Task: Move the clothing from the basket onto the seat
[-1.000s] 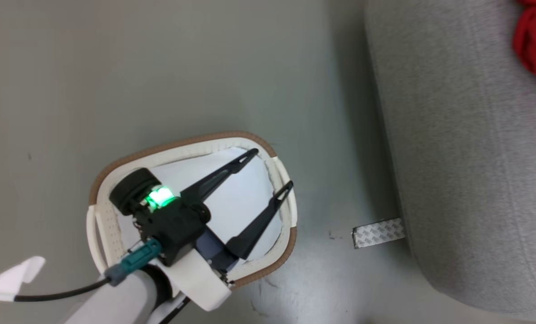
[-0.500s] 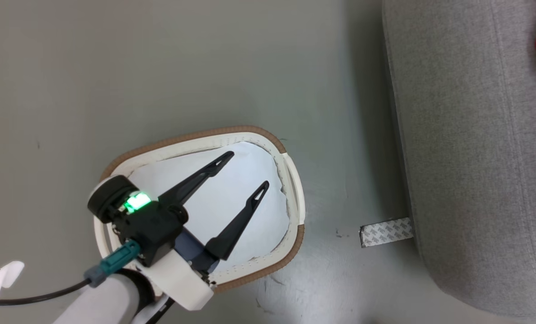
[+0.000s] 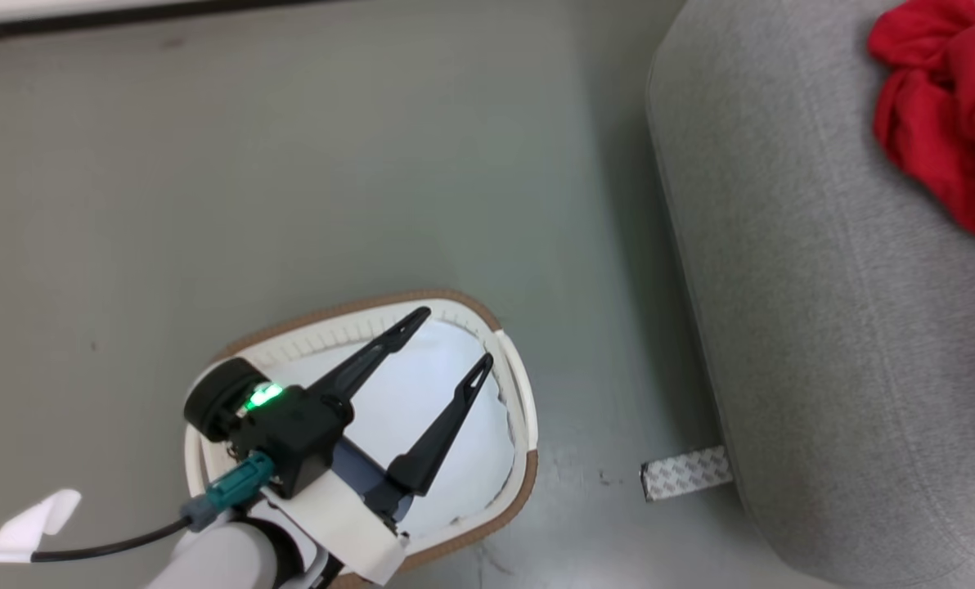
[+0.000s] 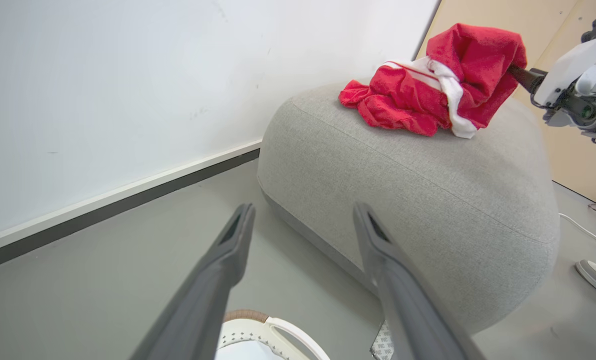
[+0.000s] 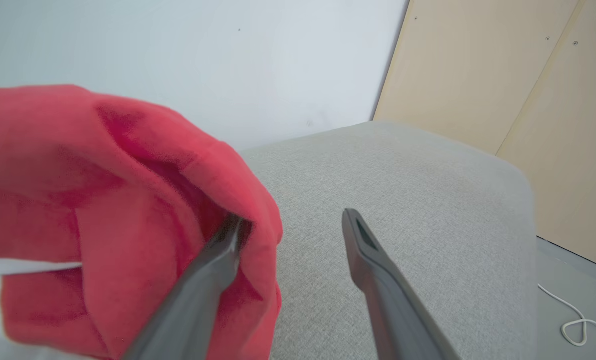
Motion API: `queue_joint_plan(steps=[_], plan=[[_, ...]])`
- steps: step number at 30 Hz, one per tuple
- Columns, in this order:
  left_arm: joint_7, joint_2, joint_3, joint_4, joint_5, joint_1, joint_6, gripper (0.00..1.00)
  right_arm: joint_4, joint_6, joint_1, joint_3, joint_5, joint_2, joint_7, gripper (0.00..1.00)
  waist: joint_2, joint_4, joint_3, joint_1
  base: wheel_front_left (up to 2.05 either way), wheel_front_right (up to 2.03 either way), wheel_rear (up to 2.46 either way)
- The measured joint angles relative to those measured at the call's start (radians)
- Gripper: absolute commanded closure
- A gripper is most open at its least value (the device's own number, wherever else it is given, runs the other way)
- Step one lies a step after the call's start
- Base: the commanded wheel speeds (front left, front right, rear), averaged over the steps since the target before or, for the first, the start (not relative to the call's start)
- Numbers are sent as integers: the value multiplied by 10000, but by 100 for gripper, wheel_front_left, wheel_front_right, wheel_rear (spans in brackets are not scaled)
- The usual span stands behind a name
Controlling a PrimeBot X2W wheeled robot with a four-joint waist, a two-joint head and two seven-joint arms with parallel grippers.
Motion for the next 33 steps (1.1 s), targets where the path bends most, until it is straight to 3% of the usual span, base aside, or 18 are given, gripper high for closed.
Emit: queue_joint_plan(steps=[14, 25, 33], plan=[[-523, -303, -12, 826, -405, 807, 431, 0, -1964, 0, 3036, 1526, 1308, 654, -27, 0, 0, 26, -1674, -1, 0, 0, 0], [-978, -610, 61, 1369, -612, 1186, 790, 0, -3110, 0, 4112, 2355, 1436, 1035, -25, 0, 0, 225, -2558, -2, 0, 0, 0], [-1701, -757, 456, 2196, -834, 1669, 1248, 0, -3693, 0, 4821, 3674, 1442, 1064, 69, 0, 0, 465, -3314, -2, 0, 0, 0]])
